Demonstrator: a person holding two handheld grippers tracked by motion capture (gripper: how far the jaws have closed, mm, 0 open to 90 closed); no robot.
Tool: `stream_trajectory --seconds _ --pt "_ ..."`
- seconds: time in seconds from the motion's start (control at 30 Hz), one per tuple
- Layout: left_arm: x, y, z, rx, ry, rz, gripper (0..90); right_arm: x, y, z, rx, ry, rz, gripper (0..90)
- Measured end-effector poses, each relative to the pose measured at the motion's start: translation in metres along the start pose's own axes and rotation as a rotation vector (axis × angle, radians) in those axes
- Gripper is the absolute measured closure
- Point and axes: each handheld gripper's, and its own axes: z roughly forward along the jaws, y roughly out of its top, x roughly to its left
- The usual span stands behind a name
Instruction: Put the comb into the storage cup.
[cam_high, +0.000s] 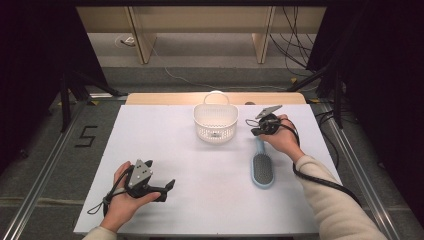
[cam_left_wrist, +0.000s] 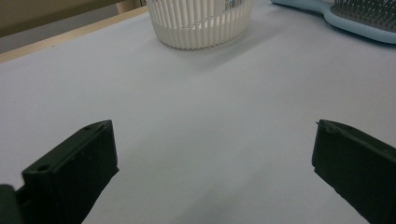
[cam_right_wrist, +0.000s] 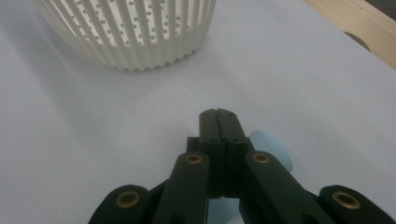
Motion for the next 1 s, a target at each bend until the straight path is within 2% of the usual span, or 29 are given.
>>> stream_trajectory --seconds 0.23,0.37,0.4,0.63,0.67,0.8,0.9,1.0 --pt "0.001 0.0 0.0 0.0 0.002 0.001 0.0 0.001 0.003 0.011 0.055 -0.025 -0.029 90.0" --pt "0.0 0.0 0.001 -0.002 -0.001 0.001 0.0 0.0 0.004 0.015 0.17 -0.056 -0.039 90.0" --pt "-0.001 0.0 0.0 -0.003 -0.003 0.0 0.0 -0.001 0.004 0.014 0.184 -0.058 -0.019 90.0" --pt "0.0 0.0 0.0 -0.003 -0.001 -0.001 0.0 -0.006 -0.004 0.002 0.271 -0.078 0.015 90.0" --pt "0.0 0.0 0.0 -0.002 0.001 0.0 0.0 -0.006 -0.006 -0.002 0.292 -0.074 0.033 90.0" --pt "0.0 0.0 0.001 0.002 0.006 0.002 0.0 -0.006 -0.014 -0.011 0.326 -0.056 0.065 90.0" --pt "0.0 0.0 0.001 0.002 0.007 0.002 0.0 -0.005 -0.018 -0.014 0.335 -0.052 0.07 90.0" --pt "0.0 0.0 0.001 0.001 0.006 0.001 0.0 -0.003 -0.025 -0.022 0.366 -0.051 0.075 90.0"
